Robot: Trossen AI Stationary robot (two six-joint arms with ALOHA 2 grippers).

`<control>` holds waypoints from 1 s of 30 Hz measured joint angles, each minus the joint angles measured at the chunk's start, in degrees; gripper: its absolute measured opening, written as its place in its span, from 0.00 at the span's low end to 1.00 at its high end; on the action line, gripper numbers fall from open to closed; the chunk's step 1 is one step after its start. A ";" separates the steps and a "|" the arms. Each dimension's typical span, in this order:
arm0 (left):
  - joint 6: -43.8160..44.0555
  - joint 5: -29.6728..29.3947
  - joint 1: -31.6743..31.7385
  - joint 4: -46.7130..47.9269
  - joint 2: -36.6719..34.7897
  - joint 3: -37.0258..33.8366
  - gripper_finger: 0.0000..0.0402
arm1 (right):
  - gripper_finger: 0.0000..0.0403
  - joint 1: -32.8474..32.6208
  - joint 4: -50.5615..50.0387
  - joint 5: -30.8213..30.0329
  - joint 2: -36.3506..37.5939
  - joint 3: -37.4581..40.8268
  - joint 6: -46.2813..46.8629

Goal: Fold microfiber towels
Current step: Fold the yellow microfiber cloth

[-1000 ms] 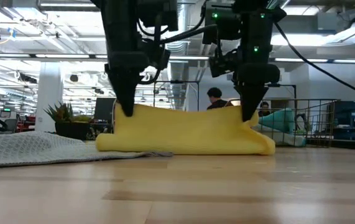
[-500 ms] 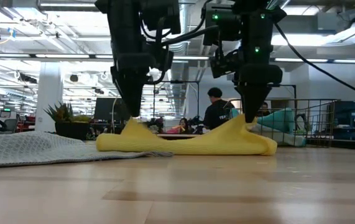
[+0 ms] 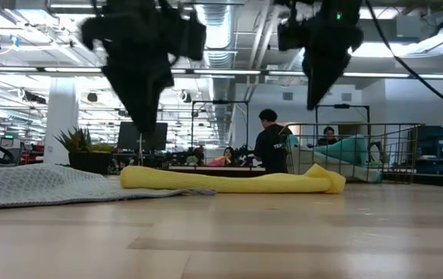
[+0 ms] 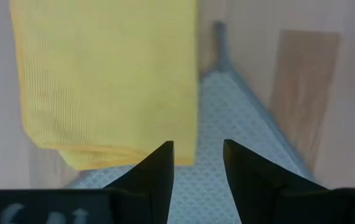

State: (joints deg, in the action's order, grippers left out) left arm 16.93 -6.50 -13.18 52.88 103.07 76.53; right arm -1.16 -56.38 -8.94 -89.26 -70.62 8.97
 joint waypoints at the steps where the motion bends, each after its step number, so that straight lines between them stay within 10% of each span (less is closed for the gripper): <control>1: -0.35 -1.79 -1.43 -0.04 0.00 0.00 0.33 | 0.49 -0.27 0.59 -0.01 0.99 -0.03 0.04; 7: 1.15 -13.01 -6.50 -4.47 0.07 -1.05 0.33 | 0.49 -1.97 1.86 0.01 5.45 -0.01 0.09; 30: 3.69 -14.80 -6.42 -18.87 0.17 -14.38 0.33 | 0.49 -3.21 2.84 0.00 7.90 -0.01 -0.22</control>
State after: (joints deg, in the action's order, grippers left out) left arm 20.62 -21.30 -19.60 34.01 103.24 62.15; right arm -4.36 -53.54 -8.94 -81.36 -70.63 8.75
